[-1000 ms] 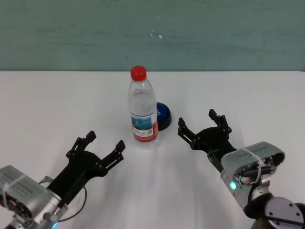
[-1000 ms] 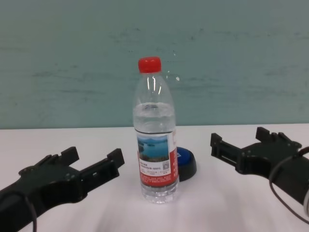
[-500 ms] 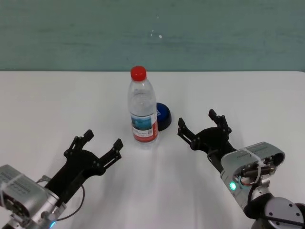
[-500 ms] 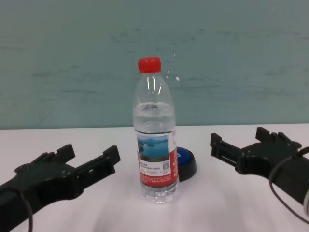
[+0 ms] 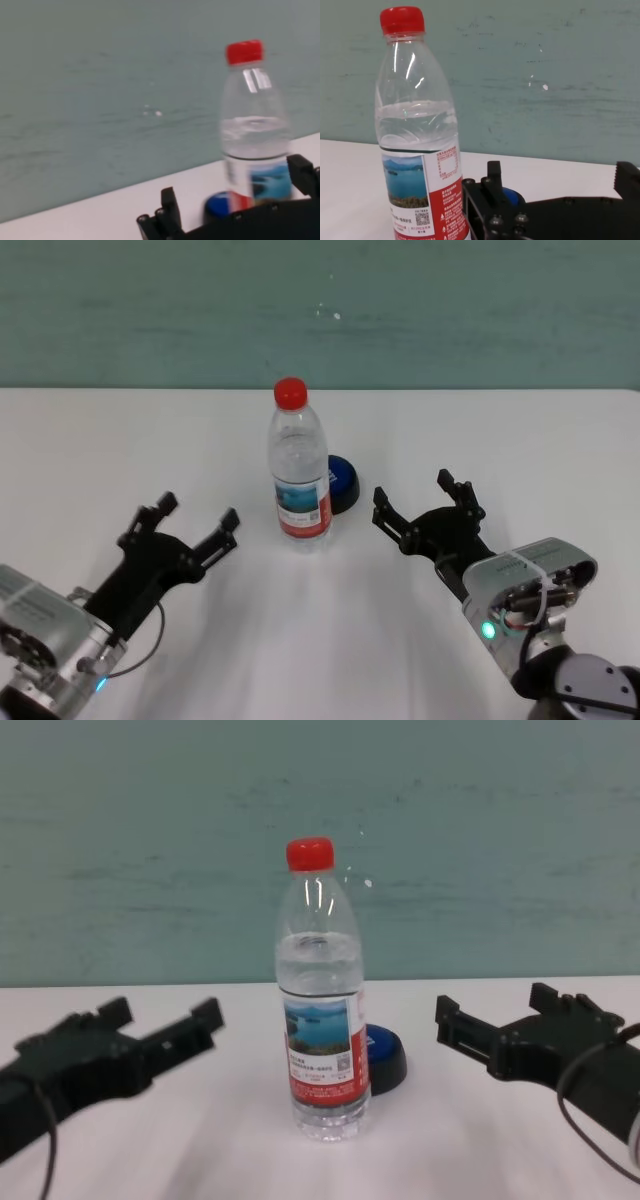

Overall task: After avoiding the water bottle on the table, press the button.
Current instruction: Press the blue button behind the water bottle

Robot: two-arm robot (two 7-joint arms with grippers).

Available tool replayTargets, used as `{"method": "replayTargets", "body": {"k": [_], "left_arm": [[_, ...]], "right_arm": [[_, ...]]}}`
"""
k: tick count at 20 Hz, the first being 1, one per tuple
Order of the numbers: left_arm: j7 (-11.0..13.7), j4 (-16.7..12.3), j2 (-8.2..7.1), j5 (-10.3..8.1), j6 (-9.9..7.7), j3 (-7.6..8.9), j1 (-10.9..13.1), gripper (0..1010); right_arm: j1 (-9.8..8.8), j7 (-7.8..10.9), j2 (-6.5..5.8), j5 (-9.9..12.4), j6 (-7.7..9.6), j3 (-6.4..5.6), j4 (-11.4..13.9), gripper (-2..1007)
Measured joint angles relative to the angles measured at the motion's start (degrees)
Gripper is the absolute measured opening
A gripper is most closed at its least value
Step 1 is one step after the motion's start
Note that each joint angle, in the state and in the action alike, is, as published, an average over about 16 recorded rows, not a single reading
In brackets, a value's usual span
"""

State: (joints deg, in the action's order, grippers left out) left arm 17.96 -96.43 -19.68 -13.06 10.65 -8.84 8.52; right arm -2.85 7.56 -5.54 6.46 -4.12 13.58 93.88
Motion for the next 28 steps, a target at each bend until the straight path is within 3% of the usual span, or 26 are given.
{"method": "replayTargets", "body": {"k": [12, 28], "left_arm": [[0.79, 4.25, -0.23, 0.27, -0.12, 1.16, -5.24, 1010], [1.99, 8.0, -0.06, -0.23, -0.39, -0.23, -10.38, 1010]], "right_arm": [[0.0, 0.0, 0.0, 0.0, 0.0, 0.0, 0.0, 1004], [0.0, 0.0, 0.0, 0.0, 0.0, 0.0, 0.0, 1004]]}}
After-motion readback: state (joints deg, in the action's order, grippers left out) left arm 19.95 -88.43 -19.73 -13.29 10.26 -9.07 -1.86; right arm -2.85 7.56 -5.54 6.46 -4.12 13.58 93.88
